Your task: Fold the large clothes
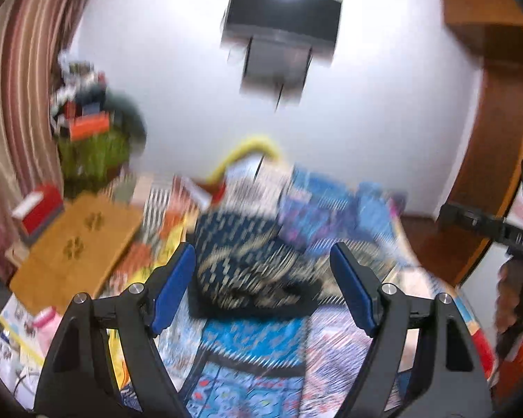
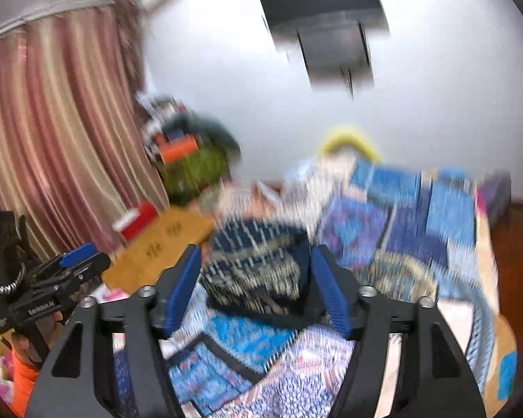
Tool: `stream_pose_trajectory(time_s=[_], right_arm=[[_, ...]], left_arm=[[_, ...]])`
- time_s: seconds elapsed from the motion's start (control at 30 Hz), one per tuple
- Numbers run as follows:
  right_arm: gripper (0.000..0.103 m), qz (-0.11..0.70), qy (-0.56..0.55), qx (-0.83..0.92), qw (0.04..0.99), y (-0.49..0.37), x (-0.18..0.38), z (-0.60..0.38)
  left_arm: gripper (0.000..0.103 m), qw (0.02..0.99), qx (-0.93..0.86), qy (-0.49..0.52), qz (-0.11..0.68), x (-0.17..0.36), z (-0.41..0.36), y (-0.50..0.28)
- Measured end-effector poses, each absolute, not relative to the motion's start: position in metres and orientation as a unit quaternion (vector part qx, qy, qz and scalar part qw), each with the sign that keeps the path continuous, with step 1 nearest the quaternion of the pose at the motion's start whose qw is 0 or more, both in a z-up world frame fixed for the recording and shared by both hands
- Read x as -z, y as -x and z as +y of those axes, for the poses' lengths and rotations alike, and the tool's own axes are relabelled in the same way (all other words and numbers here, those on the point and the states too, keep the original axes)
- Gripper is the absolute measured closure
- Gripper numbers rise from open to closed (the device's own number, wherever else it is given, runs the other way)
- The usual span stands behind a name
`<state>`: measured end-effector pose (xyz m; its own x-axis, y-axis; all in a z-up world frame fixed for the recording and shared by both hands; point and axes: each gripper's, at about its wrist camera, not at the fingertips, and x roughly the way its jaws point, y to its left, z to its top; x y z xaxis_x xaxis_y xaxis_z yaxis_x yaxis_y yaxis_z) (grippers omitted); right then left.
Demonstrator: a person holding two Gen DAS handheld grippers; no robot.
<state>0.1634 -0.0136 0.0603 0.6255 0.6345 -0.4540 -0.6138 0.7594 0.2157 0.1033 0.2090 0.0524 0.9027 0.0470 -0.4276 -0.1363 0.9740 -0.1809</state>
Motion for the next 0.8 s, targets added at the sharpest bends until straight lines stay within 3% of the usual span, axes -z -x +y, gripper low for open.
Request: stream_pose_trajectory(time_s=[0.17, 0.27, 0.33, 0.57, 0.8], right_arm=[[0.037, 0.141, -0.005, -0.33, 0.933, -0.091, -0.094, -0.027], [0.027, 0.106, 0.0, -0.32, 0.942, -0.064, -0.099, -0.029], [0.026, 0.087, 0.006, -0.307, 0.948, -0.048, -0.097, -0.03], [0.0, 0.079, 0.007, -0.283, 0.956, -0.034, -0.085, -0.031], [0.0, 0.096, 0.008, -0.278, 0.956, -0.034, -0.08, -0.034]], left_arm=[[0.024, 0.989, -0.047, 0.086, 0.115, -0.099, 0.178, -0.043], [0.023, 0.993, -0.066, 0.067, 0.065, -0.109, 0.157, -0.01], [0.022, 0.995, -0.08, 0.052, 0.039, -0.11, 0.143, 0.007], [0.001, 0.993, -0.114, 0.031, 0.03, -0.094, 0.114, 0.031], [0.001, 0.989, -0.122, 0.055, 0.054, -0.084, 0.12, 0.032]])
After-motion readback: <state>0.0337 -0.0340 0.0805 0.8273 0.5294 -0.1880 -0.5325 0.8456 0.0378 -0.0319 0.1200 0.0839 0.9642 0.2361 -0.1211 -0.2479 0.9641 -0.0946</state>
